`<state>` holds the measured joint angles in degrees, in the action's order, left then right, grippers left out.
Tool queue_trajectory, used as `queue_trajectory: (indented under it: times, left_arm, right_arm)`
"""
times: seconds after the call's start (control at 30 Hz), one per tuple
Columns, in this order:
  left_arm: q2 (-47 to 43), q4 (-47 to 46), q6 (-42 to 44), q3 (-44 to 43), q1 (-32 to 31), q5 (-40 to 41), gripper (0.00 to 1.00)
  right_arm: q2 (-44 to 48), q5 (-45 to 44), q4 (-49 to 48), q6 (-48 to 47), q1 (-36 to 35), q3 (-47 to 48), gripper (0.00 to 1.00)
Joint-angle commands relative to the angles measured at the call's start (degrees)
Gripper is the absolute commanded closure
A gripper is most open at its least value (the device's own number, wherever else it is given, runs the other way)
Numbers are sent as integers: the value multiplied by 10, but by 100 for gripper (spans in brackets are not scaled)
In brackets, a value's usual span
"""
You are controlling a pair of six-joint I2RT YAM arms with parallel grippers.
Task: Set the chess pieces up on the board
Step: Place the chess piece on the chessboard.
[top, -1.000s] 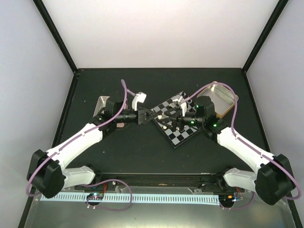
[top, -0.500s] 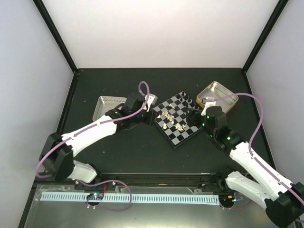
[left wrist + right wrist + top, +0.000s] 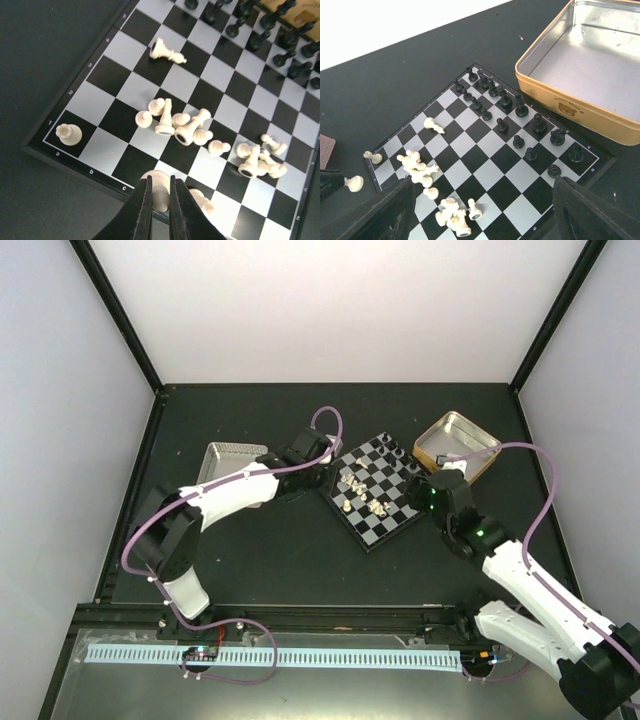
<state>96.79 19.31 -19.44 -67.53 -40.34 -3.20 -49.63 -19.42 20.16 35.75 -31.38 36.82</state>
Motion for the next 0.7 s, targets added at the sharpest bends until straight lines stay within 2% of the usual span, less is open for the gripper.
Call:
queue_trajectory:
  times: [0.0,0.67]
  left_arm:
    - [32,28,6,-32,-5,17,98]
    - [123,34,14,-60,-7,33,98]
  right_arm:
    - [-11,-22,-4,1,0,-5,24]
    - [-54,-7,-12,-1,1,-5,24]
